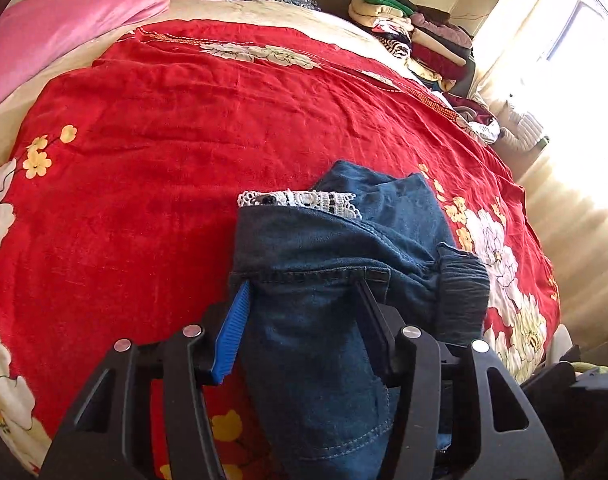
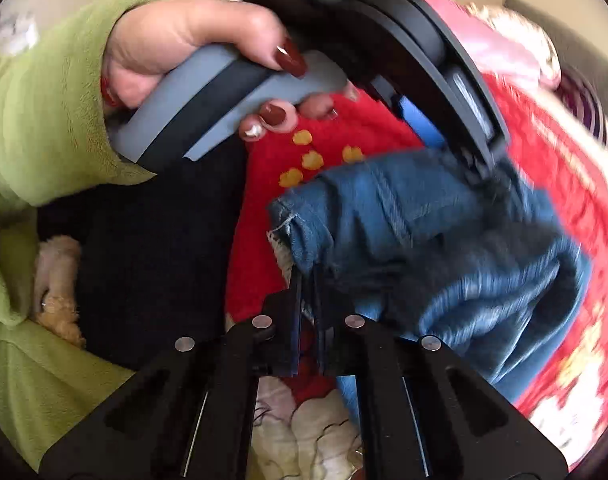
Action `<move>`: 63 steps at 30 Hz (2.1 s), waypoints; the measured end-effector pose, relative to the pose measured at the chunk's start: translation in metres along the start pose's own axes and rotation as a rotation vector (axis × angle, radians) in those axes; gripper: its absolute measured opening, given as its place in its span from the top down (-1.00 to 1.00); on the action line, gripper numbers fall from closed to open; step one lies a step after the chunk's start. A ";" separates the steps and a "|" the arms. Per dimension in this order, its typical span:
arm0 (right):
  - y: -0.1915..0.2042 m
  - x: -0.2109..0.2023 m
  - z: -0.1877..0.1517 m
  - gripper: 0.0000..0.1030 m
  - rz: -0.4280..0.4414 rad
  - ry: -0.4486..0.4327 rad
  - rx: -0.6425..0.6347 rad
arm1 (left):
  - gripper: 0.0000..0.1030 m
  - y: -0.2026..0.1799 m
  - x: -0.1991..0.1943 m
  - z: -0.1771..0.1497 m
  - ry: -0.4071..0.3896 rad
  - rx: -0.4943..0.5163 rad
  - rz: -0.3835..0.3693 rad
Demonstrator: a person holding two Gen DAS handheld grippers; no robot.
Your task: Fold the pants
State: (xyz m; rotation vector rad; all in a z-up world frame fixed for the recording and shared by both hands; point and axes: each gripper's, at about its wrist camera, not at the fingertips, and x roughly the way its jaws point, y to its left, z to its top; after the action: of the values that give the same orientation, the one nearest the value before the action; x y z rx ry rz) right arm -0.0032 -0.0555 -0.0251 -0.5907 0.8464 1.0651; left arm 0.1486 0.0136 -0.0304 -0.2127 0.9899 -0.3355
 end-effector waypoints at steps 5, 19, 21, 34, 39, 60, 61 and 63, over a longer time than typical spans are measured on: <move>0.002 -0.009 0.001 0.56 0.018 -0.018 0.032 | -0.14 0.001 -0.004 0.000 -0.022 -0.014 -0.003; -0.089 -0.116 -0.034 -0.15 -0.235 -0.284 0.528 | -0.44 -0.011 -0.029 -0.006 -0.089 0.033 0.045; -0.103 -0.110 -0.039 -0.19 -0.255 -0.271 0.594 | -0.44 -0.011 -0.030 -0.008 -0.091 0.035 0.048; -0.134 -0.046 -0.065 -0.43 -0.150 -0.121 0.811 | -0.45 -0.004 -0.017 -0.023 -0.047 0.029 0.075; -0.139 -0.025 -0.069 -0.64 -0.085 -0.134 0.835 | -0.67 0.001 -0.008 -0.026 -0.031 0.005 0.059; -0.142 -0.050 0.008 0.51 -0.107 -0.299 0.562 | 0.06 -0.015 -0.030 0.020 -0.132 0.036 0.018; -0.147 -0.051 0.015 0.51 -0.114 -0.311 0.552 | 0.06 -0.014 -0.032 0.029 -0.146 0.039 0.026; -0.157 -0.052 0.024 0.51 -0.130 -0.323 0.539 | 0.06 -0.014 -0.034 0.040 -0.162 0.051 0.046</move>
State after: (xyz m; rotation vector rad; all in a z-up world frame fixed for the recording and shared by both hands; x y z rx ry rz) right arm 0.1372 -0.1239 0.0347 -0.0163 0.7543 0.7418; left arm 0.1627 0.0144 0.0217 -0.1681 0.8241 -0.2963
